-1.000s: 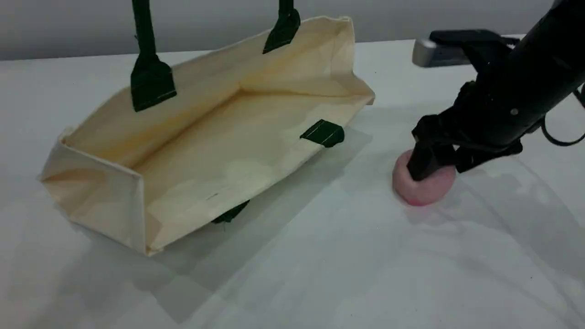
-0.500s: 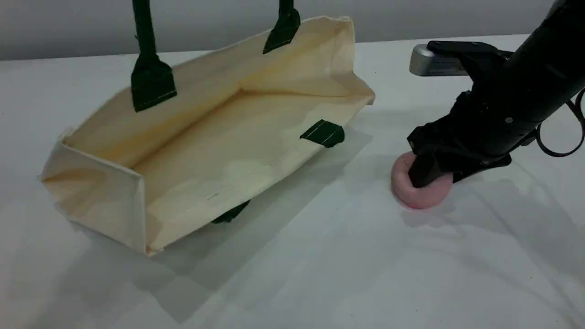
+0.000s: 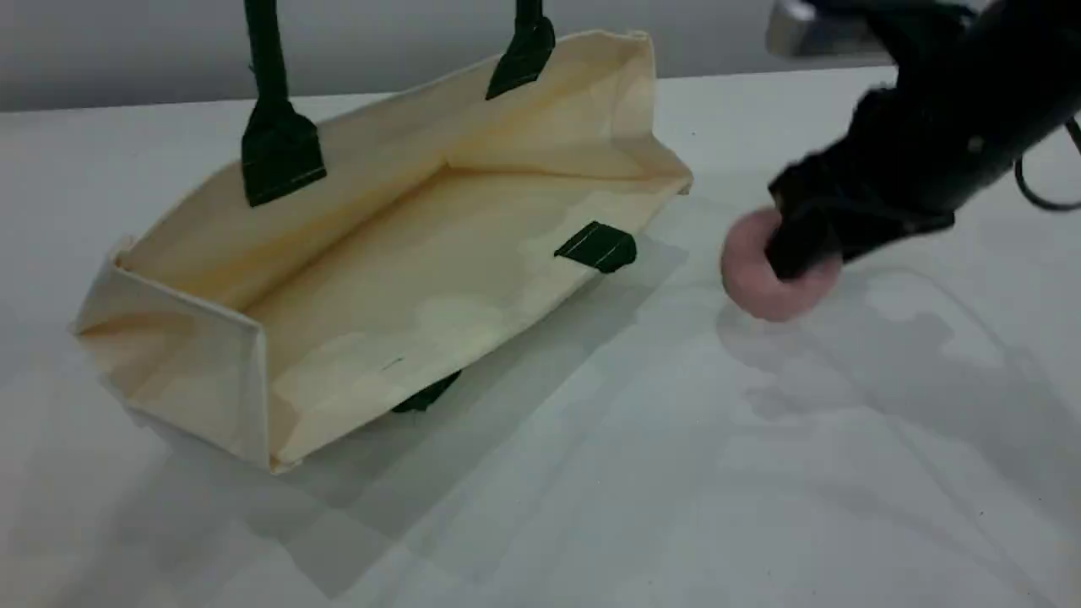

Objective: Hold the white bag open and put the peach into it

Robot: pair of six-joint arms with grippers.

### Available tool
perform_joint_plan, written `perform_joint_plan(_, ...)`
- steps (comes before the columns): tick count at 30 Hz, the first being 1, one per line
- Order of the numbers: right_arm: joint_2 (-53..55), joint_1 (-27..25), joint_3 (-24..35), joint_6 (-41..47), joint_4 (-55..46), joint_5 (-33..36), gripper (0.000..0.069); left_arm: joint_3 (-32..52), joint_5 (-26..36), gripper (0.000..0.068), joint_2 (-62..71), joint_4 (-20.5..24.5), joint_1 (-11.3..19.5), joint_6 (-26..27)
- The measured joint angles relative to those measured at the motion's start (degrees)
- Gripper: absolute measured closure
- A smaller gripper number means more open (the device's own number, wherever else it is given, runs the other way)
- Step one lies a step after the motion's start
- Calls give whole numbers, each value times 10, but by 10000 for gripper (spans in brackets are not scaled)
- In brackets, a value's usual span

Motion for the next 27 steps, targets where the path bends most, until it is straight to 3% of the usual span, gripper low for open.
perform_joint_plan(6, -74, 1, 6, 8, 2, 47, 437, 0, 0, 596, 0, 1, 0, 0)
perform_joint_plan(15, -140, 2, 65, 9, 12, 43, 437, 0, 0, 596, 0, 2, 0, 0)
perform_joint_plan(27, -169, 144, 61, -95, 128, 26, 437, 0, 0, 596, 0, 2, 0, 0)
